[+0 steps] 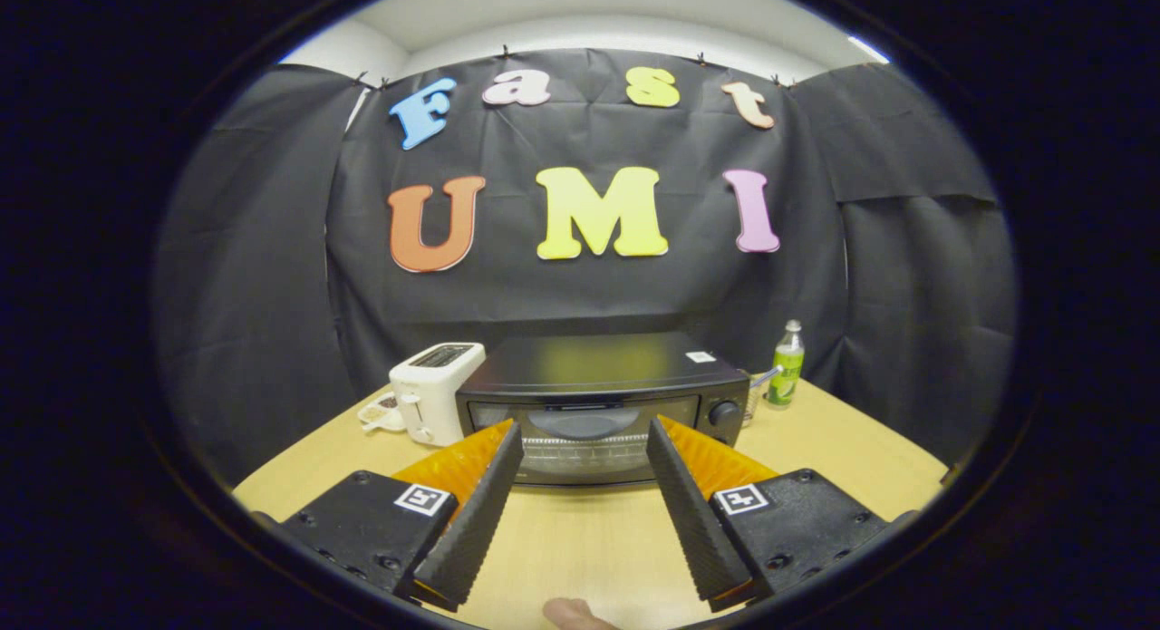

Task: Open the toaster oven, put the food inside, and close the toaster oven door.

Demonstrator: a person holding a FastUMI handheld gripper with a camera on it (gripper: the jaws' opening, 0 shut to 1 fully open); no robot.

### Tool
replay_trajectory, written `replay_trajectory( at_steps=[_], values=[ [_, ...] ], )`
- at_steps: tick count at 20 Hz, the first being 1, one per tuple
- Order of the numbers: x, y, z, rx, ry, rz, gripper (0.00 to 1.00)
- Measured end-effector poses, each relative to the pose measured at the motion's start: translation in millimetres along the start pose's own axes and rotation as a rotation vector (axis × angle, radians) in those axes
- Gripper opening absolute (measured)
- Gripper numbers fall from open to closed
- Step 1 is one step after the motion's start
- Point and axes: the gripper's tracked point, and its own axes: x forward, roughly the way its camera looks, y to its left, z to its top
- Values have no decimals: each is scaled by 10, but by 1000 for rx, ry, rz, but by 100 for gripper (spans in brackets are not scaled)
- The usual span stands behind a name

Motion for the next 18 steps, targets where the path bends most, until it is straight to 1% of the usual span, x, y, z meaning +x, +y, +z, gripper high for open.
replay_trajectory(
  at_steps=[1,4,7,11,12,15,18],
  values=[
    [-114,-37,76,6,-3,-8,91],
    [-483,-109,320,34,-19,2,91],
    [-805,-266,540,22,-50,-18,91],
    [-1183,-265,703,55,-82,49,91],
    [-1264,-300,733,50,-86,50,91],
    [-1396,-452,811,36,-99,15,91],
    [-1514,-577,871,63,-106,0,91]
  ],
)
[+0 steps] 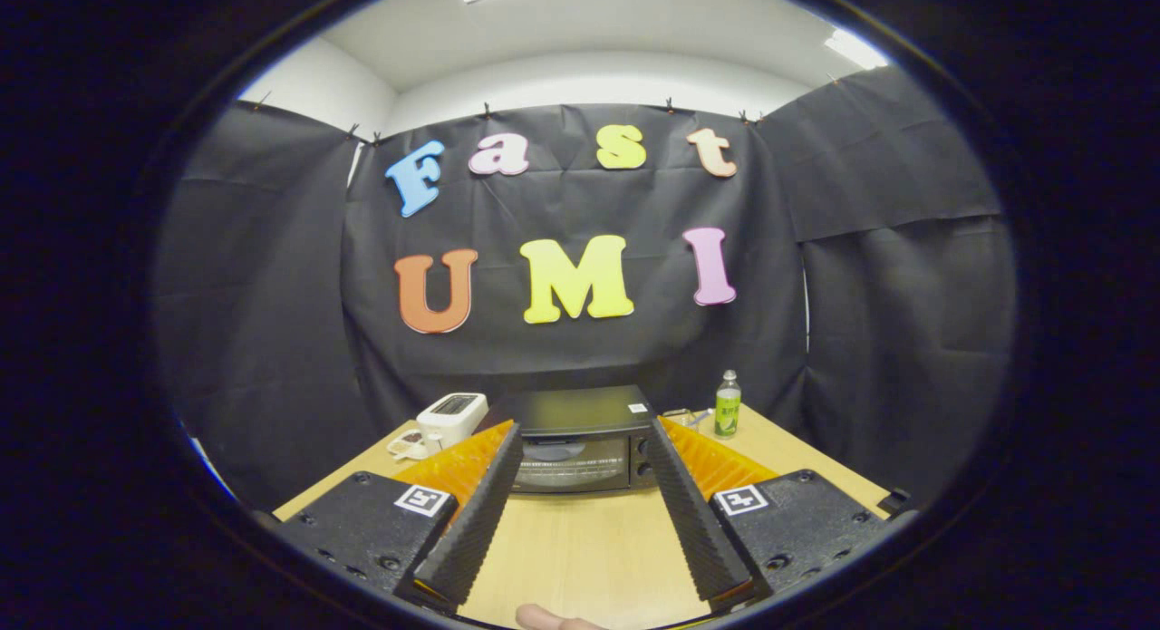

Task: Open the toaster oven, put the food inside, and close the toaster oven door.

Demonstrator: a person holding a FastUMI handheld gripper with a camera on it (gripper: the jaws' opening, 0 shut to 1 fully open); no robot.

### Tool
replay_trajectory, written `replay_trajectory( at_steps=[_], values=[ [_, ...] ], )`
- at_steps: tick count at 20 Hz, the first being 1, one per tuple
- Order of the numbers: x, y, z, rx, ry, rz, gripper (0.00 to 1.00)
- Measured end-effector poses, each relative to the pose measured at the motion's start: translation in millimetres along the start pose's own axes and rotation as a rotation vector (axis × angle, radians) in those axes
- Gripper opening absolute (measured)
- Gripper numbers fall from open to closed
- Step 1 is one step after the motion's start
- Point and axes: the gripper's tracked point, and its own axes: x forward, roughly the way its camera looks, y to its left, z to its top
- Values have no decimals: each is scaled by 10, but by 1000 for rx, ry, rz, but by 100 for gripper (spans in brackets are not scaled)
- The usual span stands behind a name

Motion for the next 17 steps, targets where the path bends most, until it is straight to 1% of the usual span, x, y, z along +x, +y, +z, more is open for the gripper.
replay_trajectory(
  at_steps=[5,7,9,14,17],
  values=[
    [-127,-235,222,-42,-41,-45,91],
    [-185,-263,325,-54,-72,-58,91],
    [-220,-263,336,-61,-84,-64,91],
    [-209,-128,275,-53,-63,-10,91],
    [-220,-123,279,-44,-70,-4,91]
  ],
)
